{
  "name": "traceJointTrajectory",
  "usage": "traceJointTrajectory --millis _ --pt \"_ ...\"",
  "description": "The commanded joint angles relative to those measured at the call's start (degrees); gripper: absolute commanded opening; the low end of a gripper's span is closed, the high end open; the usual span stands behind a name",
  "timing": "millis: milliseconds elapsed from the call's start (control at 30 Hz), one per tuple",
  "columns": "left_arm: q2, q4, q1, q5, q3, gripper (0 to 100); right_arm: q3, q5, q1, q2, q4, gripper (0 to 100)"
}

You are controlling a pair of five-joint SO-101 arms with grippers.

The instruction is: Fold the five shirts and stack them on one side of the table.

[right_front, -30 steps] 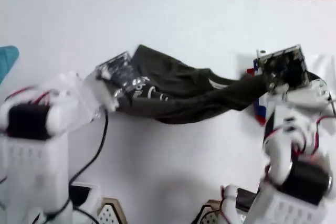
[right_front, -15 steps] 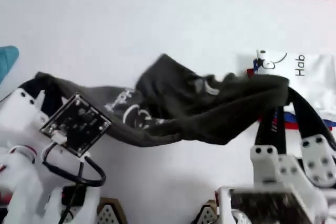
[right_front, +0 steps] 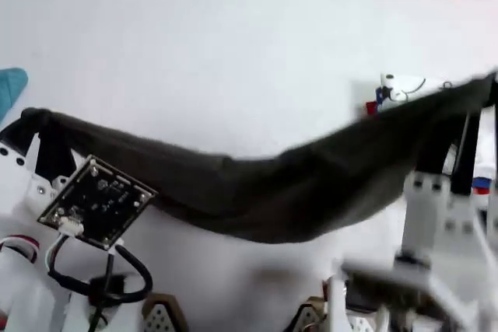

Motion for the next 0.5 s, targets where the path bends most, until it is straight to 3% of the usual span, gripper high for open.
traceJointTrajectory --millis 0,467 --pt "0.18 -1.58 -0.7 0.0 -1.19 2 -0.18 2.2 1.89 5.23 -4.97 2.2" --pt "-0.26 -7.47 -0.7 0.09 -1.63 2 -2.81 2.99 5.49 7.08 -9.89 2.2"
